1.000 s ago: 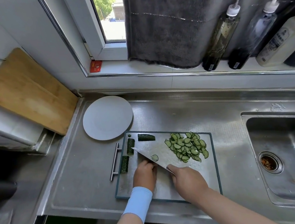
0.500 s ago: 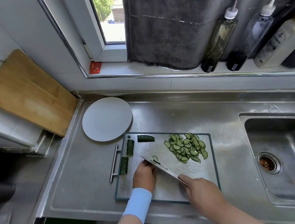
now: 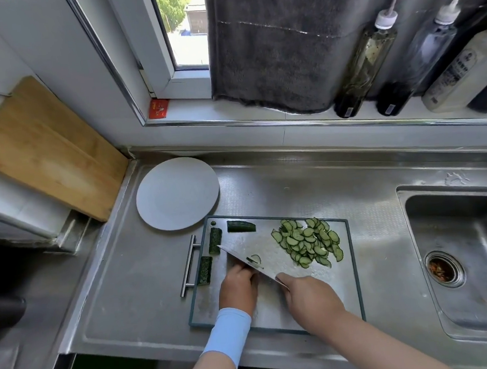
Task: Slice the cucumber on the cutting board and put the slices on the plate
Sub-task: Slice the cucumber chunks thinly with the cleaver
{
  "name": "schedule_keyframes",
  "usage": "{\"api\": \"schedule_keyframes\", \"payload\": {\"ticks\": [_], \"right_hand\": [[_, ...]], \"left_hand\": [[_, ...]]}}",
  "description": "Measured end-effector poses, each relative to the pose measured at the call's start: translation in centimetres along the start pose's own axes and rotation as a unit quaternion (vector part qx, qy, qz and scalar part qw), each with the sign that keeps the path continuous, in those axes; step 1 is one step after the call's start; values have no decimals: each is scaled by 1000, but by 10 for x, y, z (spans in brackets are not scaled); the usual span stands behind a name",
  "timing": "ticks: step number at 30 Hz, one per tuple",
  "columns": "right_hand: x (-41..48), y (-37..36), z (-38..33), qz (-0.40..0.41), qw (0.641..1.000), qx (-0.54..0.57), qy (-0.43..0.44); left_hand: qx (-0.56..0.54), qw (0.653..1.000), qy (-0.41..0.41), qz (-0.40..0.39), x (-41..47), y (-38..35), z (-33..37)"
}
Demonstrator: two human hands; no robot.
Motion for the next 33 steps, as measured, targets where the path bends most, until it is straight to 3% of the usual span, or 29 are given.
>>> {"api": "schedule_keyframes", "payload": {"ticks": [18, 33], "right_hand": [[-44, 9, 8, 17, 1000, -6, 6], [-5, 2, 2, -3, 1000, 13, -6]], "left_hand": [[16, 1000, 1, 21, -2, 4, 3], [-17, 1000, -10, 18, 1, -5, -6]]}}
Point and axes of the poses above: each hand's wrist, its own x-axis towards the middle knuckle, its own y-axis out of the back of the hand, z = x × y, the point moved 3 cm from there along x, towards the middle knuckle, and after that the axes turned 11 degrees about y, right-handed, at the moved point
